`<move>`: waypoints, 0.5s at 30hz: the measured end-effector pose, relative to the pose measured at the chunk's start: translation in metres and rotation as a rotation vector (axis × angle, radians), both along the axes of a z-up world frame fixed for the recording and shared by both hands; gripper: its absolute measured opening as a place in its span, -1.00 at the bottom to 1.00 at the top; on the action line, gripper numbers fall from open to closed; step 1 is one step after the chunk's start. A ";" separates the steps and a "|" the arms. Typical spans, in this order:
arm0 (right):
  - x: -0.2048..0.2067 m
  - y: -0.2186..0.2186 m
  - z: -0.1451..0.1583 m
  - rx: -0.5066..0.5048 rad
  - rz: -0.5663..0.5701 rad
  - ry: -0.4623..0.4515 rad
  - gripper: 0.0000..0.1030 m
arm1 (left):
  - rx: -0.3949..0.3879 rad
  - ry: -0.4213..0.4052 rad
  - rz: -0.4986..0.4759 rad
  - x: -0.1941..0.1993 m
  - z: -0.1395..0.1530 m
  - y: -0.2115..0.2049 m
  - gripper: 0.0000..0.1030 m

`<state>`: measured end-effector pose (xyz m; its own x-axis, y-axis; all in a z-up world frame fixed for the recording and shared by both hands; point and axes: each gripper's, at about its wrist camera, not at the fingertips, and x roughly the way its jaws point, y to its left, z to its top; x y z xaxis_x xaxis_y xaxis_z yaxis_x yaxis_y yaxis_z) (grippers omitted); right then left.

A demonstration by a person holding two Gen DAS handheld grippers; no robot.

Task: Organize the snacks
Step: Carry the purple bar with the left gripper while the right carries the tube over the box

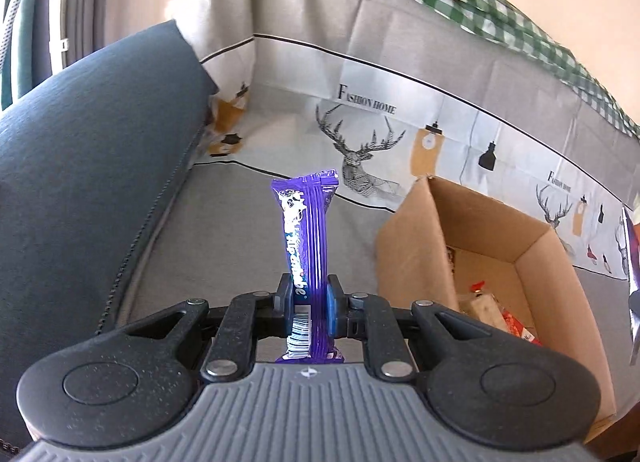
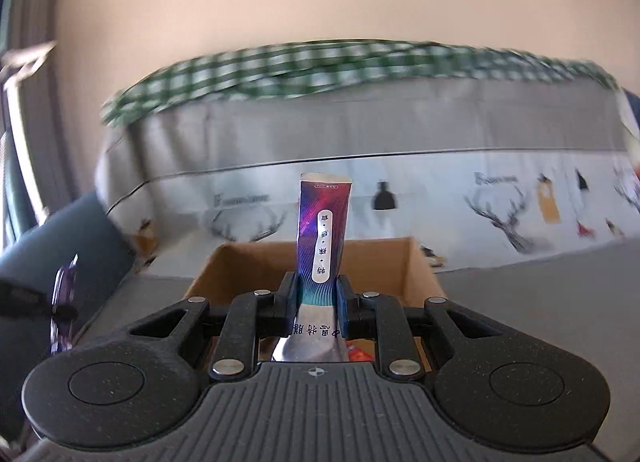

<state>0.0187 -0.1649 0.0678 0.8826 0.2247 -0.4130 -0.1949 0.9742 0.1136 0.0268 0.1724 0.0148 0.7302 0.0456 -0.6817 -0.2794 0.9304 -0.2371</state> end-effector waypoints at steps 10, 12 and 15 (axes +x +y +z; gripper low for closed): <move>-0.007 -0.010 -0.009 -0.072 -0.038 -0.023 -0.60 | -0.024 -0.038 -0.048 0.017 0.002 -0.030 -0.68; -0.008 -0.014 -0.009 -0.078 -0.045 -0.027 -0.60 | -0.026 -0.066 -0.064 0.019 0.005 -0.038 -0.68; -0.007 -0.017 -0.010 -0.076 -0.053 -0.024 -0.60 | -0.029 -0.124 -0.092 0.021 0.011 -0.053 -0.68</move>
